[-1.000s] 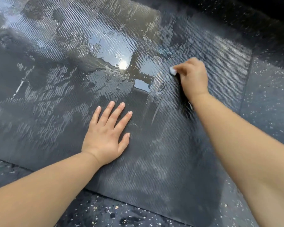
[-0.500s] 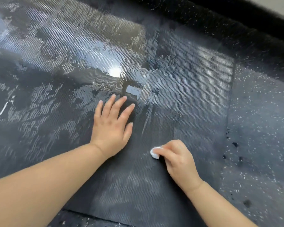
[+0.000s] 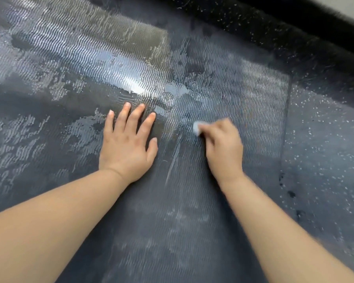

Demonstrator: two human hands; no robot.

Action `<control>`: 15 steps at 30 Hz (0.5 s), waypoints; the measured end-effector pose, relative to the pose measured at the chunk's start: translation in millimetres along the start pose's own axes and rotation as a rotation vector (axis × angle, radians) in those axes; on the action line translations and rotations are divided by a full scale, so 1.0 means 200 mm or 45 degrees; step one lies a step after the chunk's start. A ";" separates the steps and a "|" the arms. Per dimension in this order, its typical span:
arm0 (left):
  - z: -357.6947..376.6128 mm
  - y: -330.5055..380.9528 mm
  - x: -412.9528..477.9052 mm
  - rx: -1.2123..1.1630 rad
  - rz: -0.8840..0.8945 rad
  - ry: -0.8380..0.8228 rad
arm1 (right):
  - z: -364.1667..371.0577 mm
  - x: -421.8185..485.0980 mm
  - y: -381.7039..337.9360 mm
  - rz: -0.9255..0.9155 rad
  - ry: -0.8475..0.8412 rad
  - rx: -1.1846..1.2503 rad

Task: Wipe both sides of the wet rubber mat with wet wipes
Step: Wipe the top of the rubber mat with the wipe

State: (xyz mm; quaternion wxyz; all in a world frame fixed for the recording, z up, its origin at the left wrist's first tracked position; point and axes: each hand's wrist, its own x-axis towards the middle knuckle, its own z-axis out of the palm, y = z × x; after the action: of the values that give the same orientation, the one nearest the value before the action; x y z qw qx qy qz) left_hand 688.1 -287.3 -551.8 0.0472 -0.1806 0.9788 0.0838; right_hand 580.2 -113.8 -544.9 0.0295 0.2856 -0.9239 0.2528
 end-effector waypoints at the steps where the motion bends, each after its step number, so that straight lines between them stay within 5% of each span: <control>1: 0.00 0.00 0.00 -0.008 0.000 0.007 | -0.02 -0.13 -0.02 -0.066 -0.056 0.011; 5: -0.01 0.00 0.00 -0.034 0.003 0.034 | -0.09 -0.35 -0.06 -0.227 -0.200 0.107; 8: -0.03 0.01 -0.01 -0.056 -0.002 0.041 | -0.08 -0.10 -0.02 -0.271 -0.242 0.097; 15: -0.02 0.01 -0.01 -0.044 0.004 0.069 | 0.12 0.93 0.12 0.178 0.040 -0.164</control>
State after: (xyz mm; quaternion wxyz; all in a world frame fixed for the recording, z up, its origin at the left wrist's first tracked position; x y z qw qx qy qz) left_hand 688.4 -285.8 -548.2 0.0173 -0.1822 0.9784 0.0959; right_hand 414.2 -204.2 -540.4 0.0447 0.2139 -0.9554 0.1987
